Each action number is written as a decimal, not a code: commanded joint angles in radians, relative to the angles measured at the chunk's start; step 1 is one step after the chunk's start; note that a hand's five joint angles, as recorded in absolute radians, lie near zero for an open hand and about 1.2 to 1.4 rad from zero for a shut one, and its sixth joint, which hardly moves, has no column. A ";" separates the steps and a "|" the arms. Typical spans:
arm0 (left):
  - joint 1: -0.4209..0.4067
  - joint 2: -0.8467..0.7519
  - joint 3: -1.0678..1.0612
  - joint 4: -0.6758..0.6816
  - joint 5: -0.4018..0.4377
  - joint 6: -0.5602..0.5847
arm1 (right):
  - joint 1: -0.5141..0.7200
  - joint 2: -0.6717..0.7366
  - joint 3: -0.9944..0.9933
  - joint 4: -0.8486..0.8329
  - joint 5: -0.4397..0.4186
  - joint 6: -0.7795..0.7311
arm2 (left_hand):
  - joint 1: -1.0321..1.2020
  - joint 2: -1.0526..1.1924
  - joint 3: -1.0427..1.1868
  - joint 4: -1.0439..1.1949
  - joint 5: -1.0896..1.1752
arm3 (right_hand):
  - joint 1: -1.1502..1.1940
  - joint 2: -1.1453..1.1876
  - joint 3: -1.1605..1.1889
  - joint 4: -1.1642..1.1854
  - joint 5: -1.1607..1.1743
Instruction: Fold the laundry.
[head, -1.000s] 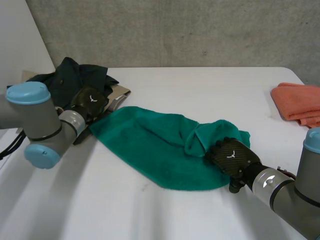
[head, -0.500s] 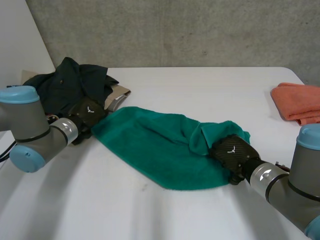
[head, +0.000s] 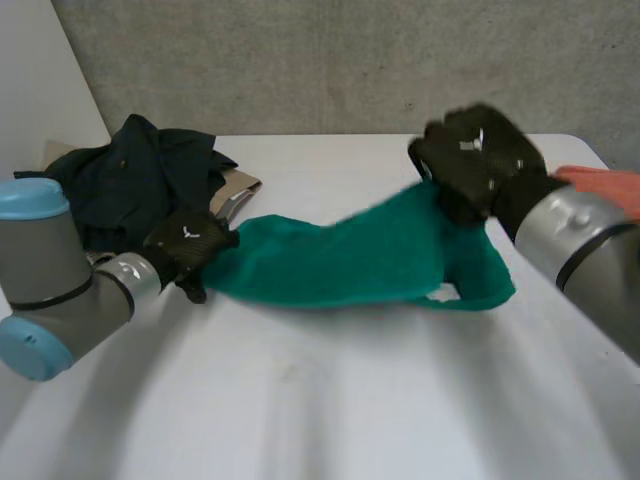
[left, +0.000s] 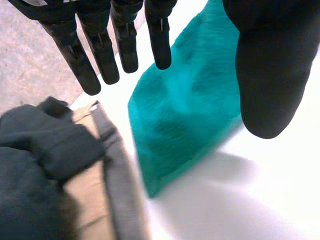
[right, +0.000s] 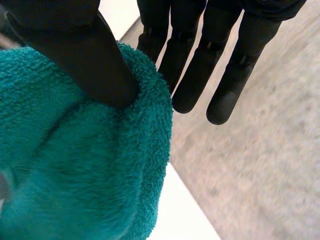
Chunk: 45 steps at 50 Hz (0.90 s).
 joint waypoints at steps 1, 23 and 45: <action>-0.037 0.057 -0.119 0.005 0.025 -0.233 | 0.073 0.003 -0.164 0.127 0.018 0.031 | 0.004 0.010 0.005 0.018 0.021 | 0.294 0.226 0.217 0.203 0.243; -0.252 -0.067 0.002 0.146 -0.175 -0.537 | 0.180 -0.039 -0.210 0.162 0.064 0.204 | 0.045 0.051 0.047 0.059 0.062 | 0.294 0.226 0.217 0.203 0.243; -0.442 -0.234 0.209 0.212 -0.341 -0.821 | 0.265 -0.128 -0.204 0.191 0.108 0.341 | 0.109 0.115 0.111 0.123 0.126 | 0.294 0.226 0.217 0.203 0.243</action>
